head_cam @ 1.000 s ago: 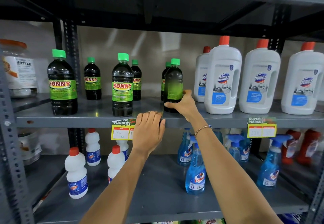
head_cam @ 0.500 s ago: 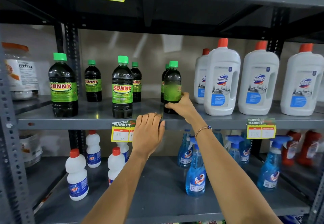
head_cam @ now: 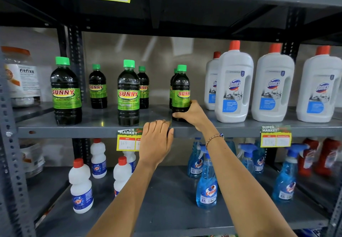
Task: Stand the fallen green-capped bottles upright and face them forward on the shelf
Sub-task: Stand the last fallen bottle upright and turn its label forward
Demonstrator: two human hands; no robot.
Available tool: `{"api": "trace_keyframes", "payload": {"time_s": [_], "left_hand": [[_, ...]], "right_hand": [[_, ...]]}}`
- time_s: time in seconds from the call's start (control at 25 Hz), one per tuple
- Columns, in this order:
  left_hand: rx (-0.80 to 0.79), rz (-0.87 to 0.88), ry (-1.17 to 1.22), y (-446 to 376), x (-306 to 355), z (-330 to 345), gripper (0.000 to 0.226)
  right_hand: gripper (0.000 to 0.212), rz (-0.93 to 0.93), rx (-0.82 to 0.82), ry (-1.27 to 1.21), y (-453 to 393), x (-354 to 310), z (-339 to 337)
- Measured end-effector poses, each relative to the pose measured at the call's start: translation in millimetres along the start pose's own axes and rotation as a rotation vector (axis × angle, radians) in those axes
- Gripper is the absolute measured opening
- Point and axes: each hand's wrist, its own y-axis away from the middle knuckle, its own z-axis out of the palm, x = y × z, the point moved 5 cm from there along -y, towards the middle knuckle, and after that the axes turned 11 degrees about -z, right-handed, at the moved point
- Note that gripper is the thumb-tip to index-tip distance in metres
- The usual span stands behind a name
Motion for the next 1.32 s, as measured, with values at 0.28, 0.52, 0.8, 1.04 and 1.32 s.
{"api": "trace_keyframes", "payload": {"time_s": [0.28,0.52,0.8,1.04,1.32], "left_hand": [[-0.005,0.005,-0.002,-0.6,-0.4,0.9,0.033],[0.021,0.006,0.011,-0.1,0.7,0.1,0.031],[-0.053,-0.034,0.001,-5.2,2.5,-2.7,0.033],[-0.290,-0.261,0.087,-45.6,6.6,-12.5,0.025],[-0.805,-0.691,0.661,-90.8,10.2,16.1,0.072]], "right_hand": [[0.105,-0.036,-0.028,-0.068,-4.0,4.8,3.4],[0.079,-0.026,0.016,0.022,11.2,-7.7,-2.8],[0.090,0.006,-0.041,-0.013,12.7,-8.6,-3.9],[0.070,0.079,-0.078,-0.180,14.6,11.4,-27.3],[0.051,0.029,-0.018,-0.173,0.4,12.7,-25.6]]}}
